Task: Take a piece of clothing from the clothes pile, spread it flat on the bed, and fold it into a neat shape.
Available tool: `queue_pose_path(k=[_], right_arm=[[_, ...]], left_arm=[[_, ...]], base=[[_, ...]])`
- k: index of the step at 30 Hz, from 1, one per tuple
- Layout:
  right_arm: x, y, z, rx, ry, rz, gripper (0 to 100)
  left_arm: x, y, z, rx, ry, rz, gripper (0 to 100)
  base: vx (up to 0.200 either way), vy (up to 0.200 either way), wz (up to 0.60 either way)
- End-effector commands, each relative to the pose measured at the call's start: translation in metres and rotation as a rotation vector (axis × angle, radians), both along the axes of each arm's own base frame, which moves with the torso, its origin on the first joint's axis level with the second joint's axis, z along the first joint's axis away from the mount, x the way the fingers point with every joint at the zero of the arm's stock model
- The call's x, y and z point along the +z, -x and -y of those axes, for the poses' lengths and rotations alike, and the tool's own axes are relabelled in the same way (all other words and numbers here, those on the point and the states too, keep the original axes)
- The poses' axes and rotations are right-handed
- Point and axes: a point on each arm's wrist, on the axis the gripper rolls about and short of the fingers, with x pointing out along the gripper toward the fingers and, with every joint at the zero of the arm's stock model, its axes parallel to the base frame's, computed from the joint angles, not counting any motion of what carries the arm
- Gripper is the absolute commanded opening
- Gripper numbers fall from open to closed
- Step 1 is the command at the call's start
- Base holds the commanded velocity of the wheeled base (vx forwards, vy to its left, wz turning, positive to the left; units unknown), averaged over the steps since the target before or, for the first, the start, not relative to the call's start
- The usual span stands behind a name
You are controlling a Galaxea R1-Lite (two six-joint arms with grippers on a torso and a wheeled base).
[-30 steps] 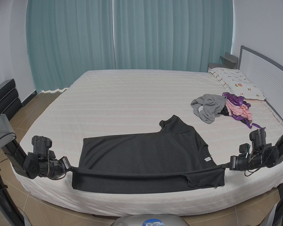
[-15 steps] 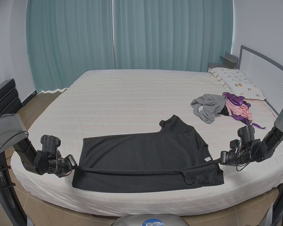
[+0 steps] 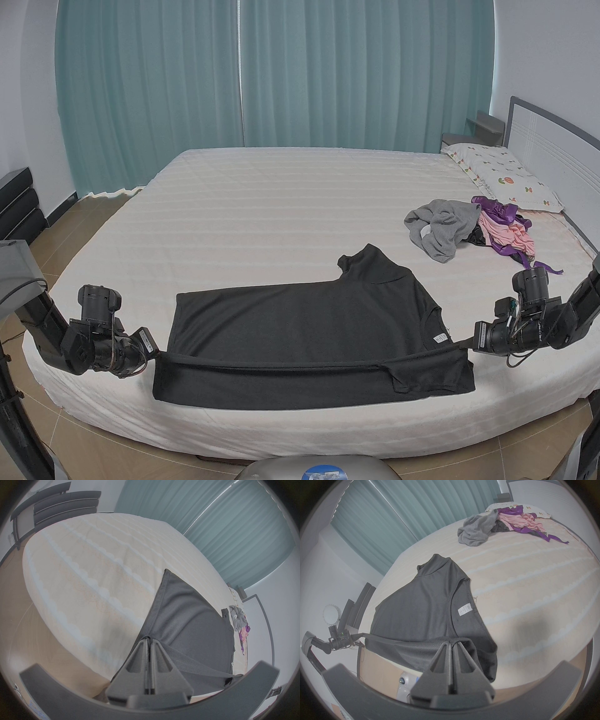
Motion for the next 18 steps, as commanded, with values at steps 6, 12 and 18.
queue_pose_path(k=[6,12,18], right_arm=[[0.025,0.043,0.007,-0.022,-0.007,0.052,0],[0.030,0.056,0.017,-0.053,-0.014,0.059,0],[0.025,0.058,0.017,-0.049,-0.015,0.042,0]], left_arm=[[0.023,0.023,0.001,-0.002,-0.004,0.051,0],[0.032,0.030,0.001,-0.003,-0.003,0.077,0],[0.031,0.031,0.002,-0.008,-0.002,0.072,0]], base=[[0.000,0.000,0.00],[0.000,0.000,0.00],[0.000,0.000,0.00]])
